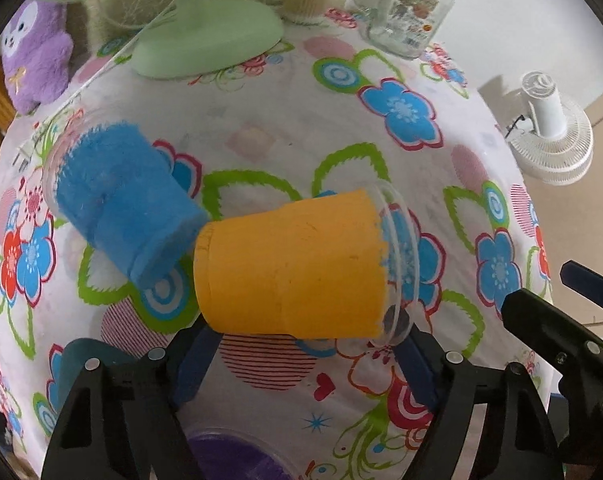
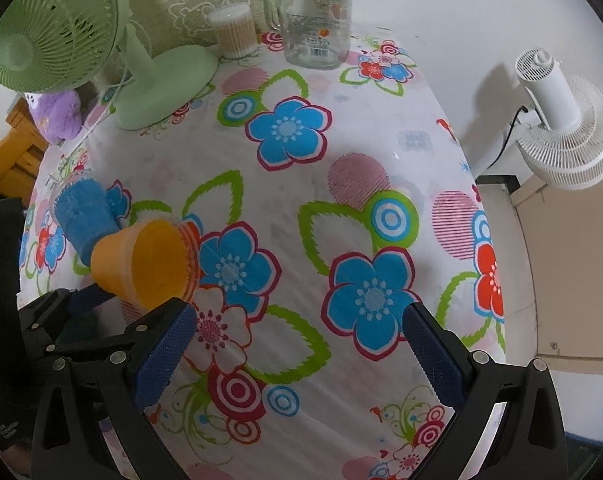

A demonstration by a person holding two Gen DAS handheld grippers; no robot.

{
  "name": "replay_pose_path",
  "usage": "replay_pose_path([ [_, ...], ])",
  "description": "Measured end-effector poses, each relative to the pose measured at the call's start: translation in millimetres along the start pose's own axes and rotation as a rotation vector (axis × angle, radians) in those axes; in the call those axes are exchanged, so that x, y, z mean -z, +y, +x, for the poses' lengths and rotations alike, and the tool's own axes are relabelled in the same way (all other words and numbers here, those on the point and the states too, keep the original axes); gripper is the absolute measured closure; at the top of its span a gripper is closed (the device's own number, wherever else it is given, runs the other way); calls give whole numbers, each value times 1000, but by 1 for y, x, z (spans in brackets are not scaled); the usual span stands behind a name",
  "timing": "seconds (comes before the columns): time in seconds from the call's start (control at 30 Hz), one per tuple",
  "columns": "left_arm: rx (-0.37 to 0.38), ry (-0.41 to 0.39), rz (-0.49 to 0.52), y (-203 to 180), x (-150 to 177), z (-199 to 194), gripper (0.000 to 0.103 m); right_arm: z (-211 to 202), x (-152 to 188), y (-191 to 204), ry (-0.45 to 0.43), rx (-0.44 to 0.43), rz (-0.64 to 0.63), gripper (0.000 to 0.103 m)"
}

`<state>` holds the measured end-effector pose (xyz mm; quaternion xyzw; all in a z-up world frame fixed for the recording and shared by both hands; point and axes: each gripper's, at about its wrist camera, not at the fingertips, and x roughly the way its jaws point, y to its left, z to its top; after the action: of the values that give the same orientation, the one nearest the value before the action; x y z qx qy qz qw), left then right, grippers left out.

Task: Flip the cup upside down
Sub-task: 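Move the right gripper toward the orange cup lying on its side, then close the right gripper around the orange cup's body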

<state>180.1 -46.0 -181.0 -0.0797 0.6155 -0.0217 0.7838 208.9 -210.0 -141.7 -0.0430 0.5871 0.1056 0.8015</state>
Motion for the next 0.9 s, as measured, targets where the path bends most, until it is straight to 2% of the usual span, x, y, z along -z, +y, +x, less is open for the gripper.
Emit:
replay_pose_path([
  [0.2,11,-28,82,-8,3,-18,20,-15,9,-2,-15,8,7,0],
  [0.47,27,-44,261,-32,20,-43,20,-40,36,-4,-26,17,22,0],
  [0.67,49,-57,429,-56,42,-59,20,-60,66,-12,-24,34,51,0],
  [0.9,61,-41,641,-80,76,-57,20,-73,106,-18,-7,59,74,0],
])
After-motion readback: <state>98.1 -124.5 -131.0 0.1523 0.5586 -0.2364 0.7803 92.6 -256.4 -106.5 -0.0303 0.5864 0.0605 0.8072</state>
